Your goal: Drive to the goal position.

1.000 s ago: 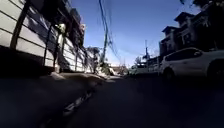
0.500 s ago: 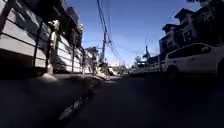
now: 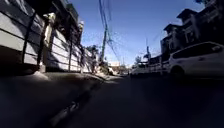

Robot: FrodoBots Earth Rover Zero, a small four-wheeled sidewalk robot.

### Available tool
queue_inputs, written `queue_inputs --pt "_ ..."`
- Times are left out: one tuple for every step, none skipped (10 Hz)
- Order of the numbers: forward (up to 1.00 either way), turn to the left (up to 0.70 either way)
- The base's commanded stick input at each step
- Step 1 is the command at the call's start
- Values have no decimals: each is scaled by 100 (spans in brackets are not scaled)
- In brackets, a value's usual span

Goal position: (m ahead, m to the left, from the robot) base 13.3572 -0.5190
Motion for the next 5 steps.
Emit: queue_inputs --pt "100 -2" --pt "100 -7" --pt "100 -6" --pt "100 -2" --pt "100 0"
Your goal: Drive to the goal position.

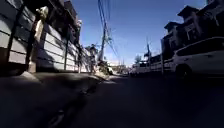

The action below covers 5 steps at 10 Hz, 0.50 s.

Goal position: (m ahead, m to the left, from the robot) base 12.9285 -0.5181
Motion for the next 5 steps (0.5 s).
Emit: queue_inputs --pt "100 0" --pt "100 0" --pt "100 0" --pt "100 0" --pt "100 0"
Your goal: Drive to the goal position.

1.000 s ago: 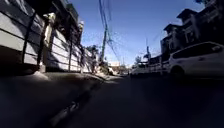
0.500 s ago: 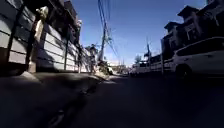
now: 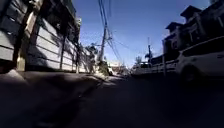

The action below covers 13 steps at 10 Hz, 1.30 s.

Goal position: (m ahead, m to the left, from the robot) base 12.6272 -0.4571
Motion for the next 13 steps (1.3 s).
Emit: queue_inputs --pt "100 0" --pt "100 0" --pt "100 0" --pt "100 0" --pt "100 0" --pt "100 0" --pt "100 -7" --pt "100 -16" --pt "100 -10" --pt "100 -2" --pt "100 0" --pt "100 0" --pt "100 0"
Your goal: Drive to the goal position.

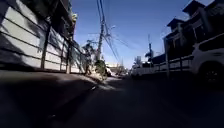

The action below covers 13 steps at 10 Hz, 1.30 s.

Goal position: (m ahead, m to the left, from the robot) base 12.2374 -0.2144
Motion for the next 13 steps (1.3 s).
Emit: queue_inputs --pt "100 0" --pt "100 0" --pt "100 0" --pt "100 0" --pt "100 0" --pt "100 0" --pt "100 0" --pt "100 0" --pt "100 3" --pt "100 6" --pt "100 8" --pt "100 8" --pt "100 8"
